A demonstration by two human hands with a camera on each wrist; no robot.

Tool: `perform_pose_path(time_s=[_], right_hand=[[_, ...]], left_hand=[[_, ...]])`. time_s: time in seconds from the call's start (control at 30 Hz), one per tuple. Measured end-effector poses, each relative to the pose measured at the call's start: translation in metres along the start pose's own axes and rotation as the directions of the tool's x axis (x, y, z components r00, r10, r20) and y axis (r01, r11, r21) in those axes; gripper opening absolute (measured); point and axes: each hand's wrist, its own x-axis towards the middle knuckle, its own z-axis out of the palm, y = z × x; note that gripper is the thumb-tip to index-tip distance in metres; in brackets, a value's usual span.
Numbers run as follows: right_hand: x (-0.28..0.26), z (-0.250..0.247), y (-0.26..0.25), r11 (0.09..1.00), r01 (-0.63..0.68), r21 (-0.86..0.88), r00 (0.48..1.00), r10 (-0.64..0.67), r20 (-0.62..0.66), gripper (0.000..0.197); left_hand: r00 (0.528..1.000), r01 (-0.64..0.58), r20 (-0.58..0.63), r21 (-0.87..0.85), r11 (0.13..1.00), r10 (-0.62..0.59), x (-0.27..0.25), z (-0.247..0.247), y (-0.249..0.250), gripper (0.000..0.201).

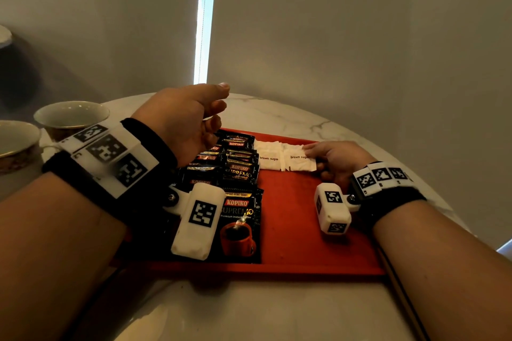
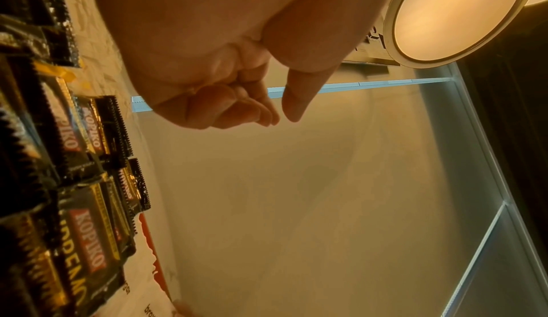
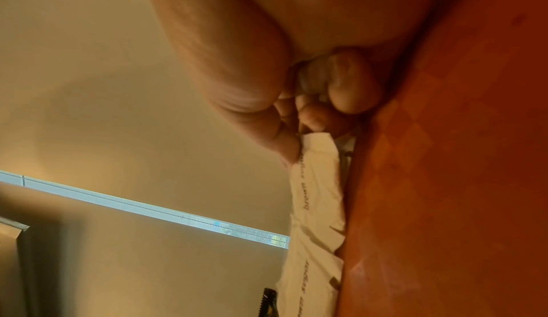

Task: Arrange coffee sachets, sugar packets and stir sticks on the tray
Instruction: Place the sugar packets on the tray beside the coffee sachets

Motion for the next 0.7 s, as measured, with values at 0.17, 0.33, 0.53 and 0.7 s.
perform_pose_path(time_s=[0.17, 0.33, 0.53, 0.7], right_hand=[[0.0046, -0.0014, 0.0016, 1.0, 0.014, -0.022, 1.0, -0.014, -0.01, 0.017], [0.0103, -0.0036, 0.0025, 0.999, 0.002, -0.042, 1.0, -0.002, -0.014, 0.016], [0.0091, -0.0024, 0.0012, 0.998, -0.005, -0.061, 1.0, 0.004, -0.014, 0.015], [0.0059, -0.0017, -0.0009, 0.997, -0.011, -0.082, 1.0, 0.009, -0.016, 0.015]], left_hand=[[1.0, -0.003, 0.012, 0.002, 1.0, 0.003, -0.0001, 0.0003, -0.0003, 0.019], [1.0, -0.007, 0.026, 0.013, 1.0, 0.007, -0.0004, -0.0004, -0.0003, 0.016], [1.0, -0.008, 0.024, 0.024, 1.0, 0.007, -0.0018, 0.0, 0.0008, 0.018], [1.0, -0.012, 0.014, 0.03, 0.999, 0.011, -0.0027, 0.0011, 0.0002, 0.015]])
